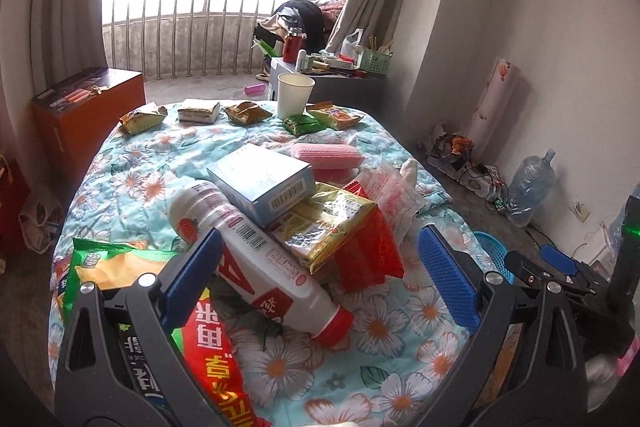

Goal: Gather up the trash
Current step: 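Grasp the yellow snack packet with the left tool while the right tool grasps the clear plastic cup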

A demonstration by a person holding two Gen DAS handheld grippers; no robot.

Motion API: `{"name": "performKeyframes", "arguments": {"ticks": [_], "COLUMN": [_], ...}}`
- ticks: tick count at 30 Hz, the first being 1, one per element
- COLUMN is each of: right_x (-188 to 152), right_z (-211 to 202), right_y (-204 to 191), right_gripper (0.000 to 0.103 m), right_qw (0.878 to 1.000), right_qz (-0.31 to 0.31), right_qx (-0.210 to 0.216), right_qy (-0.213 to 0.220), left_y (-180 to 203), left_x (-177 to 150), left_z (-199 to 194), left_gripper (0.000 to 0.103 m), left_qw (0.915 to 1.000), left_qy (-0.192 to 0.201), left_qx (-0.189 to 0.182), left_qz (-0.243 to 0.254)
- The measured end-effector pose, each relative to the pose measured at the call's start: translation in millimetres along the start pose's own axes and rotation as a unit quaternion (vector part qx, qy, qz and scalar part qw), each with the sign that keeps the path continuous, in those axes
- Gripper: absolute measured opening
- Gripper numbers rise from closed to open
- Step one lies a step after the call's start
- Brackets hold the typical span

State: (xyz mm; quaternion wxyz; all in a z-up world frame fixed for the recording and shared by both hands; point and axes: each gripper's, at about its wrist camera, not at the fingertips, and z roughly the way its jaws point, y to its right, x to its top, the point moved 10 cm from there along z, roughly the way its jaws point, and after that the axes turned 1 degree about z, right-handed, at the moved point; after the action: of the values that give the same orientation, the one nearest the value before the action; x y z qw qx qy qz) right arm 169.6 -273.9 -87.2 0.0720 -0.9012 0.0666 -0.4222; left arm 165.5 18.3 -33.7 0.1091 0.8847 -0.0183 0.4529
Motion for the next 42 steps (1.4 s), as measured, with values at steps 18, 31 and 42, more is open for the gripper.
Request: {"name": "performKeyframes", "arguments": {"ticks": [18, 31, 42], "right_x": [-10, -8, -15], "right_z": [93, 47, 48], "right_y": [-45, 5, 18], "right_gripper": [0.066, 0.065, 0.065], "right_qw": [0.990, 0.990, 0.983], "right_qz": [-0.054, 0.015, 0.067], "right_qx": [0.116, 0.132, 0.155], "right_qy": [-0.062, -0.054, -0.068], "left_y": [22, 73, 69], "left_x": [4, -52, -41], "left_z": [39, 59, 72], "left_gripper": [0.085, 0.065, 0.053], "left_qw": [0.9984, 0.9718, 0.8948], "left_qy": [-0.039, -0.088, -0.013], "left_qx": [-0.017, -0.010, 0.191], "left_qz": [0.036, 0.218, 0.403]}}
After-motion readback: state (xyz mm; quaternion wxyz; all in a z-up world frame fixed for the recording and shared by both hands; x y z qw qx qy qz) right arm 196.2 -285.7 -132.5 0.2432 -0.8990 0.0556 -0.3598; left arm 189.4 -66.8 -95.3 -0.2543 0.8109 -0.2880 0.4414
